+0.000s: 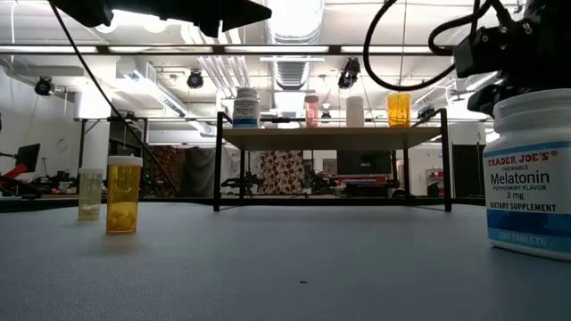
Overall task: Pick and place medicine bottles onto shelf by color
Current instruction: Put the right yellow pill bottle on the shelf
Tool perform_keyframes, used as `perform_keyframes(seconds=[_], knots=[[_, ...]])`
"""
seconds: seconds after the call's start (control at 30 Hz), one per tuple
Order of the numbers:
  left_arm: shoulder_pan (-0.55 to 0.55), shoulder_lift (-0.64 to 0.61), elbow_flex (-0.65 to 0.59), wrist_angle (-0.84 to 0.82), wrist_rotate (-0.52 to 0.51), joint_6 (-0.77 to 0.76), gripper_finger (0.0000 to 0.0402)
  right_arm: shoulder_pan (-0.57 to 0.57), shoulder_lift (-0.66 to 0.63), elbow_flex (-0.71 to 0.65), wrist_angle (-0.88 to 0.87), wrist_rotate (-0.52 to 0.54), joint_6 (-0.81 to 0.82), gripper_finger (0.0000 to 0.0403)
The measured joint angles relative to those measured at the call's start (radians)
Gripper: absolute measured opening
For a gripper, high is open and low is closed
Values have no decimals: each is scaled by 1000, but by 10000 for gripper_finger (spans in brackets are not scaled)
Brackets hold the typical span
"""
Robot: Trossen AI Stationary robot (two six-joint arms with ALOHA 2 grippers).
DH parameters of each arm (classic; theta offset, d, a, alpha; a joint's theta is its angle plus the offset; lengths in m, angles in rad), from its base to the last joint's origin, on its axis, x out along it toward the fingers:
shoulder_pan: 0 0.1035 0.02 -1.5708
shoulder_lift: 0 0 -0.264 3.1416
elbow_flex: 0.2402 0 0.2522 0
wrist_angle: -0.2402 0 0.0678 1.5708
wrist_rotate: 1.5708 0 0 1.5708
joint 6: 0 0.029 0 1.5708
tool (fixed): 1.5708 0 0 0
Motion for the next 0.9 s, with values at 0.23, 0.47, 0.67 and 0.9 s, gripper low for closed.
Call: perform_keyframes(seconds=[0.23, 0.47, 0.67, 0.9], knots=[[0, 0, 0, 0, 0, 0, 0, -2, 0, -29, 43, 8, -8, 210], [0, 0, 0, 0, 0, 0, 0, -2, 0, -33, 43, 10, -8, 181], [0, 0, 0, 0, 0, 0, 0, -2, 0, -33, 46, 9, -1, 159], [0, 0, 0, 0, 0, 0, 0, -2, 0, -33, 55, 8, -1, 130]])
